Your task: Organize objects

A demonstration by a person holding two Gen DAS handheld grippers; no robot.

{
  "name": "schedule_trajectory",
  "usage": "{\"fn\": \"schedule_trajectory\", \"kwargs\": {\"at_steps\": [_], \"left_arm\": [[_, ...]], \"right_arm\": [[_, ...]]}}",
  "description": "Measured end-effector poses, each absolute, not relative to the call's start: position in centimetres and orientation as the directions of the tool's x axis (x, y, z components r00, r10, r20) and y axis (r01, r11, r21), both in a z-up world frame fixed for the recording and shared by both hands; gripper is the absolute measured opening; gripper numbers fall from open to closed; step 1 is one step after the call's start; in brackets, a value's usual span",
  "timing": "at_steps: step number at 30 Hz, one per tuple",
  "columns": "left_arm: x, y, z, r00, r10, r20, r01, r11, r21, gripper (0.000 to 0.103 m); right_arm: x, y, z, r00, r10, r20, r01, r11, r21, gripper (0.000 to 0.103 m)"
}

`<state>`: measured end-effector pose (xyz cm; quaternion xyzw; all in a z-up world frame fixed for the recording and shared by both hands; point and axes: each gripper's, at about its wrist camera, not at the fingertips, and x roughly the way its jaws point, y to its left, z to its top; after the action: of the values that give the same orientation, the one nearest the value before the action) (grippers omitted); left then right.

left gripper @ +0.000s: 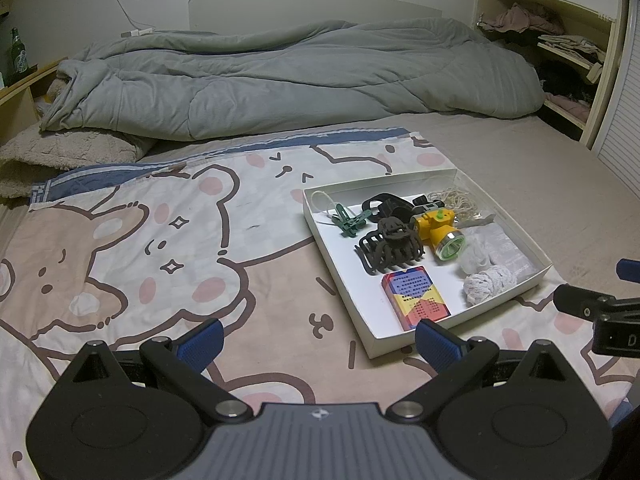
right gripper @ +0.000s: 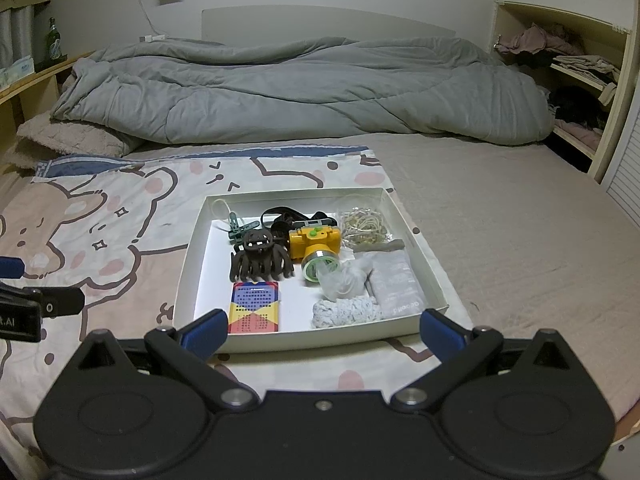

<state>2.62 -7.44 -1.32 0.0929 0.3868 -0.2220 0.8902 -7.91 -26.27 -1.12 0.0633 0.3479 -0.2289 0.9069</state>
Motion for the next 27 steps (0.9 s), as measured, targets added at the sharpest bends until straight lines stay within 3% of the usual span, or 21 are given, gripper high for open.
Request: {"fn": "schedule_trajectory", "kwargs": {"at_steps": [27], "left_arm": [[2.54, -7.53, -1.37, 0.599, -0.330, -0.729, 0.477, 0.879, -0.005, 0.101]], "right_arm": [[-7.93, -26.31, -1.25, 0.653, -0.369, -0.662, 0.455, 0.889, -0.047, 0.103]]}}
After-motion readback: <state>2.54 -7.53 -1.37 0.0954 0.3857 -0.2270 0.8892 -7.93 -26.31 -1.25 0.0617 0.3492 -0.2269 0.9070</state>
